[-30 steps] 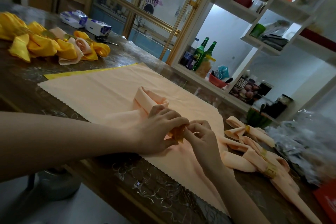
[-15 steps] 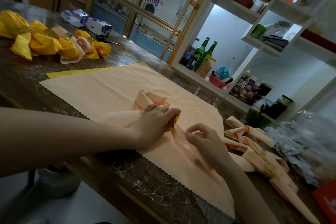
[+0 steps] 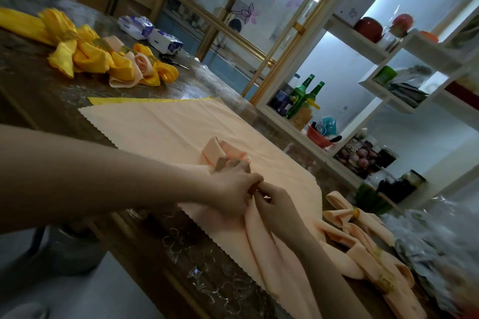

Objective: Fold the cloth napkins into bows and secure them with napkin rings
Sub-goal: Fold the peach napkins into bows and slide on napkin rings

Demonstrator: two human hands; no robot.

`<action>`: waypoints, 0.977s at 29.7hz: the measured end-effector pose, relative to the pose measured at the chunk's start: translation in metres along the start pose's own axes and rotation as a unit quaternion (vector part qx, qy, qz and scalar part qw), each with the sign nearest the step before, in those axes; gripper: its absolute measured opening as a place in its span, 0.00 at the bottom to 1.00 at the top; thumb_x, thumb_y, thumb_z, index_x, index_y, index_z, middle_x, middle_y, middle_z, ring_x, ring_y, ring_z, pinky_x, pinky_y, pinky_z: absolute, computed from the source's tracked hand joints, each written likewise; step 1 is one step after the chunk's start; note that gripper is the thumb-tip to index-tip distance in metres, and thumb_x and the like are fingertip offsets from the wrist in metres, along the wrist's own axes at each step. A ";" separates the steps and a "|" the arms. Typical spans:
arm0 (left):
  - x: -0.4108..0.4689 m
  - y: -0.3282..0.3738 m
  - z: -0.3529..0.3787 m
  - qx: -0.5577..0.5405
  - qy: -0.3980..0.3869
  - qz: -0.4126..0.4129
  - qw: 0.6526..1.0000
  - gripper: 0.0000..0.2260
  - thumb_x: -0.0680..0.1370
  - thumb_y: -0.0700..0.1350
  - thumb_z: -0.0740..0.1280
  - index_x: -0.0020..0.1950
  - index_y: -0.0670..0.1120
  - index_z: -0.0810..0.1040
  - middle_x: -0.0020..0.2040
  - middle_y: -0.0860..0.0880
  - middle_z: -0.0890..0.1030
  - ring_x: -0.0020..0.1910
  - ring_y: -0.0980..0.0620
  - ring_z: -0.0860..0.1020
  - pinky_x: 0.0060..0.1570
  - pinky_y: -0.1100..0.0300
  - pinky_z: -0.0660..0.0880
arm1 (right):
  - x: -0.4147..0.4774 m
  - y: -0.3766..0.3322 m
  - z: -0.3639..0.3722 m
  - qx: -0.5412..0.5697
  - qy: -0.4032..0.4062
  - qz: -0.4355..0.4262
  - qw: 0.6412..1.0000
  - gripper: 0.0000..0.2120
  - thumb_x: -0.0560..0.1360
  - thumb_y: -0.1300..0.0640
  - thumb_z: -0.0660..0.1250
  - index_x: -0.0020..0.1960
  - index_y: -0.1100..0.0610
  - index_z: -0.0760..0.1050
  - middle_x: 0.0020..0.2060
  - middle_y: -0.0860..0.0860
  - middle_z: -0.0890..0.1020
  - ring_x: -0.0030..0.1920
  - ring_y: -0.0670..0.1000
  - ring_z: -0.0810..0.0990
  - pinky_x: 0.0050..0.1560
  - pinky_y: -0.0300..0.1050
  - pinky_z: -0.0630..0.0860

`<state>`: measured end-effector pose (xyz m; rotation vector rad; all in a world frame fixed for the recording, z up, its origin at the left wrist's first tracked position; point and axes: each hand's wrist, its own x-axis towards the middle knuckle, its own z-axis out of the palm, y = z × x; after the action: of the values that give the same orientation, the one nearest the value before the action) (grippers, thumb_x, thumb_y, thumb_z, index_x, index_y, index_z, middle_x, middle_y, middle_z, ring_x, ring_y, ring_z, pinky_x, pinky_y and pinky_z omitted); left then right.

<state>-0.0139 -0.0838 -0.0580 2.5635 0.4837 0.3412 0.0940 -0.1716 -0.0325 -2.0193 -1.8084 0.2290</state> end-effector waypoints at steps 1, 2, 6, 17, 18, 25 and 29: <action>0.018 -0.023 0.005 -0.071 -0.105 0.053 0.990 0.21 0.76 0.48 0.66 0.67 0.44 0.68 0.65 0.47 0.71 0.69 0.40 0.62 0.67 0.54 0.59 | 0.002 0.008 0.010 -0.007 -0.001 0.023 1.000 0.10 0.79 0.60 0.59 0.52 0.52 0.78 0.44 0.47 0.79 0.44 0.43 0.77 0.48 0.35 0.74; 0.048 -0.050 0.013 -0.110 -0.087 0.066 0.988 0.23 0.72 0.52 0.71 0.62 0.42 0.71 0.58 0.50 0.77 0.67 0.35 0.64 0.62 0.56 0.66 | 0.001 0.008 0.006 -0.033 0.029 0.027 0.999 0.08 0.79 0.60 0.60 0.50 0.55 0.79 0.43 0.49 0.79 0.42 0.45 0.77 0.46 0.34 0.73; 0.094 -0.063 -0.042 0.065 0.042 -0.185 0.980 0.27 0.65 0.63 0.74 0.54 0.49 0.73 0.49 0.50 0.76 0.56 0.44 0.76 0.47 0.58 0.74 | 0.003 0.023 0.018 -0.084 0.126 -0.029 0.988 0.09 0.77 0.61 0.63 0.43 0.61 0.80 0.37 0.49 0.74 0.37 0.45 0.71 0.38 0.35 0.68; -0.002 -0.001 -0.034 0.001 0.109 -0.048 0.993 0.08 0.76 0.45 0.66 0.52 0.46 0.82 0.50 0.48 0.83 0.45 0.55 0.76 0.45 0.66 0.70 | -0.011 0.015 0.005 0.170 0.103 0.017 0.980 0.07 0.70 0.65 0.72 0.44 0.55 0.83 0.36 0.47 0.82 0.37 0.40 0.75 0.39 0.34 0.72; -0.005 -0.002 -0.032 0.001 0.103 -0.055 0.993 0.09 0.76 0.45 0.66 0.54 0.46 0.81 0.50 0.49 0.83 0.45 0.56 0.76 0.44 0.67 0.70 | -0.011 0.018 0.003 0.171 0.074 0.006 0.983 0.09 0.69 0.67 0.72 0.45 0.54 0.83 0.38 0.49 0.82 0.39 0.42 0.76 0.41 0.32 0.72; -0.006 0.019 -0.040 0.053 -0.027 -0.014 0.998 0.24 0.75 0.44 0.67 0.71 0.52 0.67 0.64 0.53 0.74 0.62 0.52 0.71 0.59 0.59 0.68 | -0.011 0.016 0.002 0.213 0.058 0.013 0.975 0.03 0.70 0.63 0.72 0.39 0.59 0.84 0.29 0.55 0.81 0.32 0.45 0.73 0.33 0.41 0.68; -0.011 0.018 -0.036 0.119 0.051 0.032 0.991 0.23 0.74 0.50 0.69 0.68 0.53 0.68 0.63 0.55 0.74 0.61 0.55 0.71 0.59 0.60 0.63 | -0.013 0.011 -0.008 0.287 0.048 0.045 0.956 0.09 0.73 0.65 0.69 0.39 0.54 0.83 0.27 0.45 0.80 0.28 0.39 0.73 0.30 0.32 0.68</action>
<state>-0.0309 -0.0870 -0.0200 2.8081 0.5072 0.4639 0.1054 -0.1866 -0.0320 -1.6594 -1.3806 0.5963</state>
